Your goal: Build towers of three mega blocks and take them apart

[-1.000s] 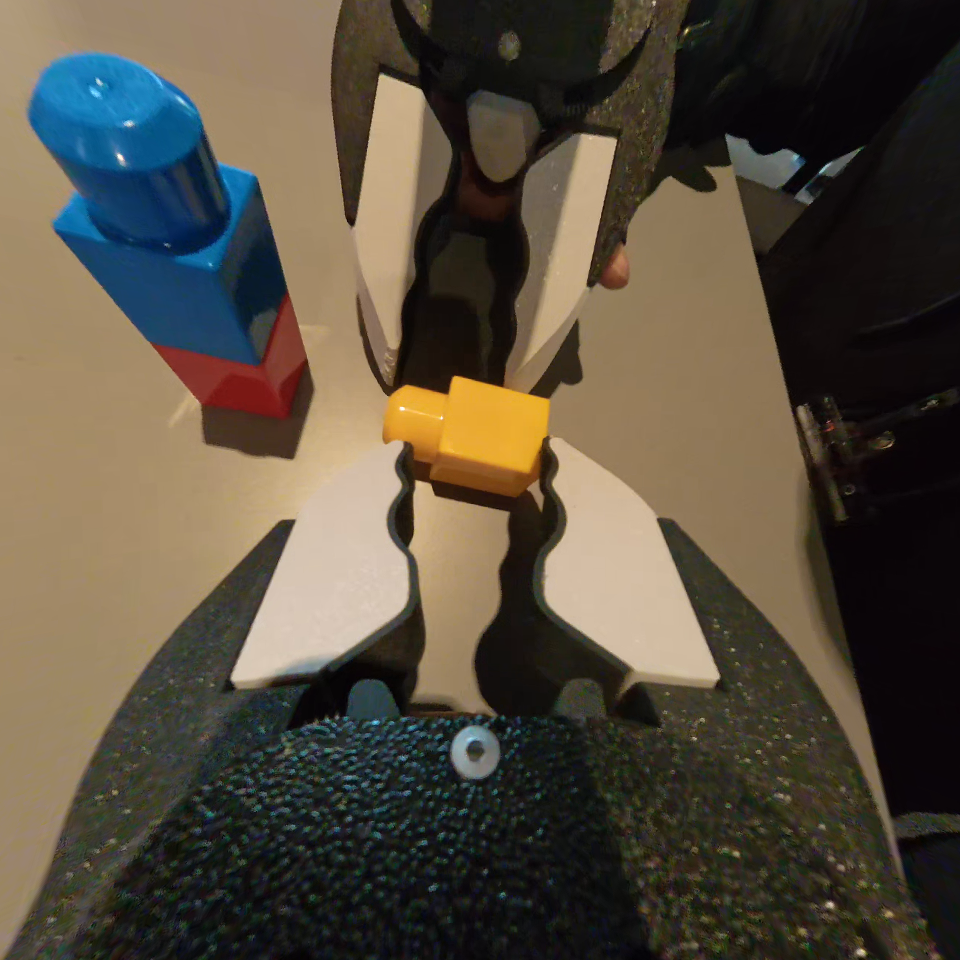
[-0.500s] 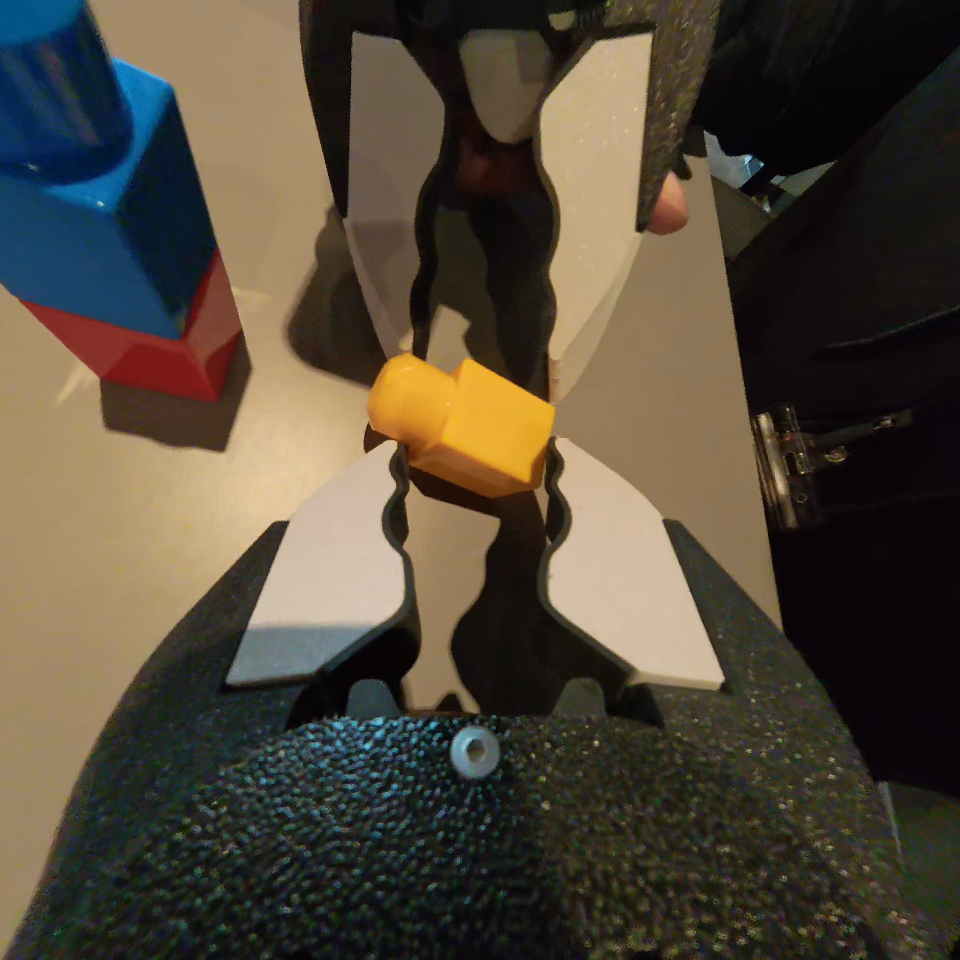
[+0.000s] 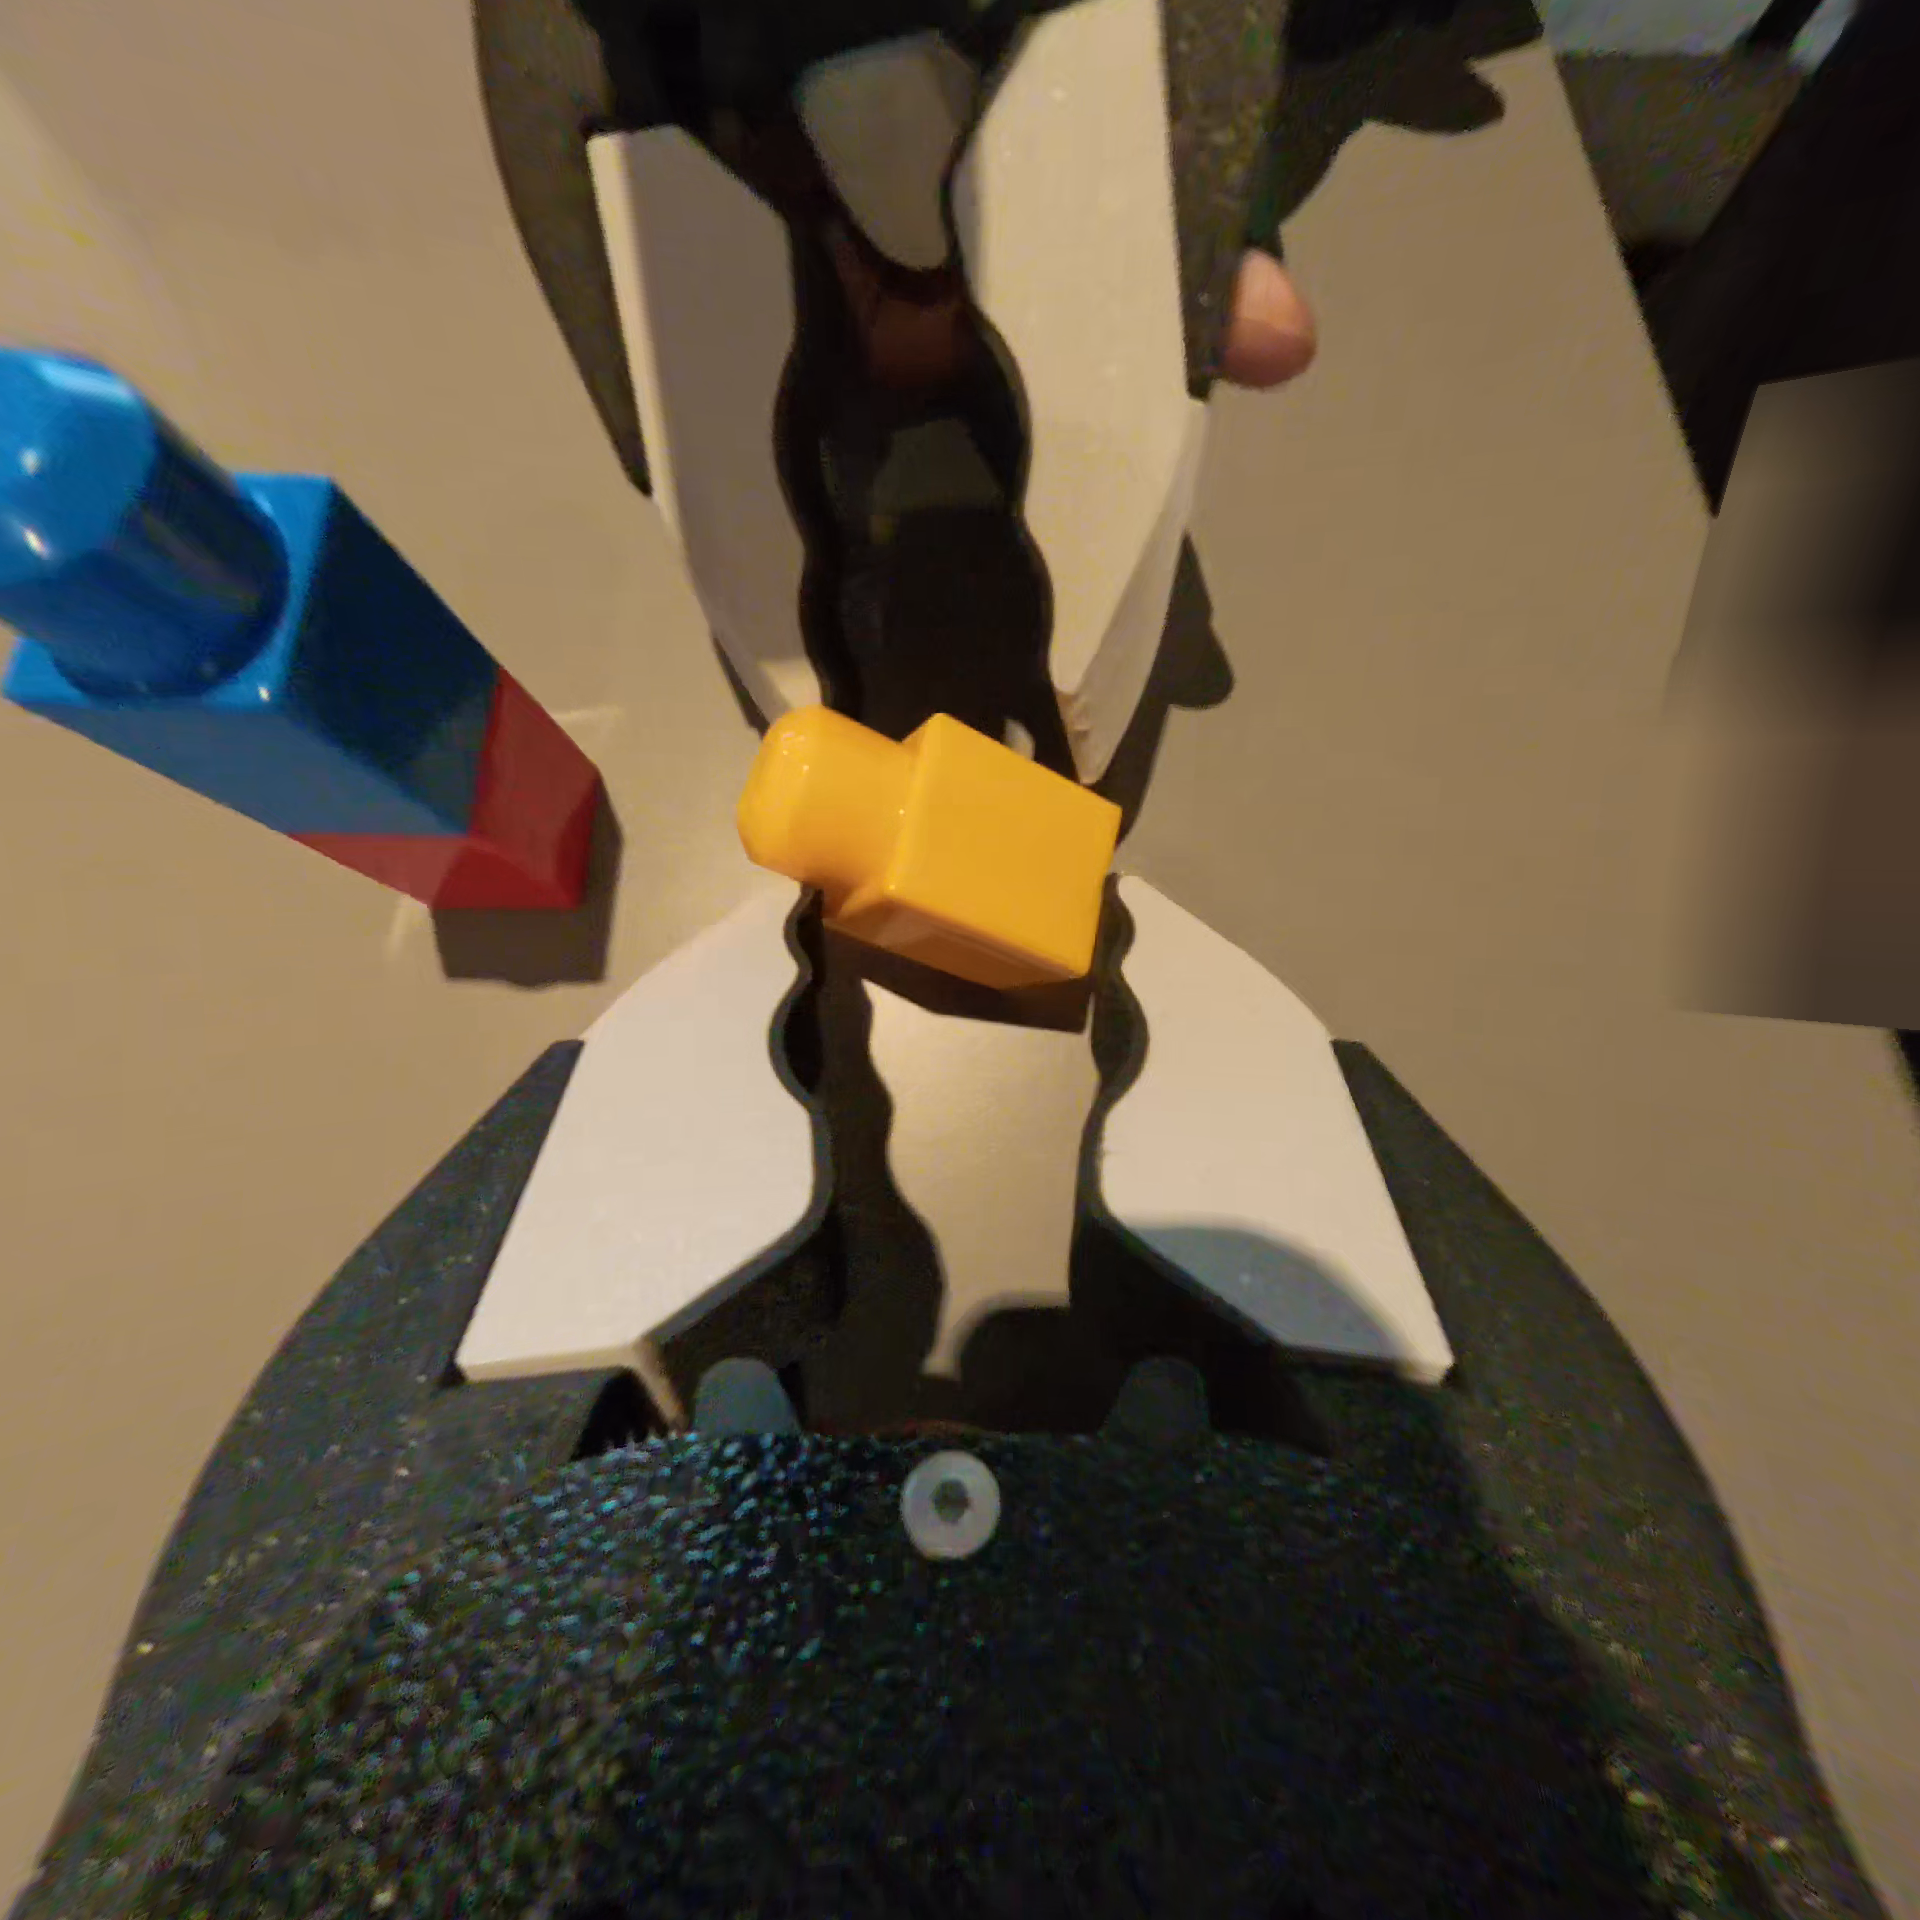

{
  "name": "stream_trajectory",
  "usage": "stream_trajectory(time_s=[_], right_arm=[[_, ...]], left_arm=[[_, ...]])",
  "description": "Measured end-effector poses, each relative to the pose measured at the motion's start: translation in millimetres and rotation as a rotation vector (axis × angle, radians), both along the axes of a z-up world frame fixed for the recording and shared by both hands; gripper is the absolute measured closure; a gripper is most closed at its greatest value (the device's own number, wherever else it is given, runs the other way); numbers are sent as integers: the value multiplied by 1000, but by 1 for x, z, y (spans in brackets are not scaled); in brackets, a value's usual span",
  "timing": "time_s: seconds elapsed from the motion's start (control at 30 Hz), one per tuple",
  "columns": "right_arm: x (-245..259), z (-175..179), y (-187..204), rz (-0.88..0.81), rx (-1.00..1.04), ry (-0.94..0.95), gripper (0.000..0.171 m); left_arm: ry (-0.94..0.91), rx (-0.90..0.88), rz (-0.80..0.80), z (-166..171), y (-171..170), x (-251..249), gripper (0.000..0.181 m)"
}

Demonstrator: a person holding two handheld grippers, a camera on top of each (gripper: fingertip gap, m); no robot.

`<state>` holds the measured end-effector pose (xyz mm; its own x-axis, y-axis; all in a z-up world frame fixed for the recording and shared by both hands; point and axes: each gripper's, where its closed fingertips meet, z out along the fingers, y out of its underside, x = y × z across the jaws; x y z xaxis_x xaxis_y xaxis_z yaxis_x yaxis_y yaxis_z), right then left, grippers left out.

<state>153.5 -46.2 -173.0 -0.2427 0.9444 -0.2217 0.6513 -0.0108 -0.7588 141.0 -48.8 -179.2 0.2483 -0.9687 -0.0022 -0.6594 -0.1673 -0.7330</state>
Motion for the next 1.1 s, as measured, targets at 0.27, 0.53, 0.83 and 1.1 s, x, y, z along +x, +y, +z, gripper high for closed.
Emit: stream_trajectory(time_s=[0.27,0.53,0.83,1.1], right_arm=[[1,7,3,-51,-189,0,132],[-1,-2,2,-70,-116,-43,130],[3,4,12,-63,-15,-18,132],[5,0,10,-18,51,-24,132]], left_arm=[[39,337,-93,3,7,7,132],[130,548,-108,2,15,16,131],[61,488,-52,16,17,-3,142],[-10,461,22,27,25,-7,149]])
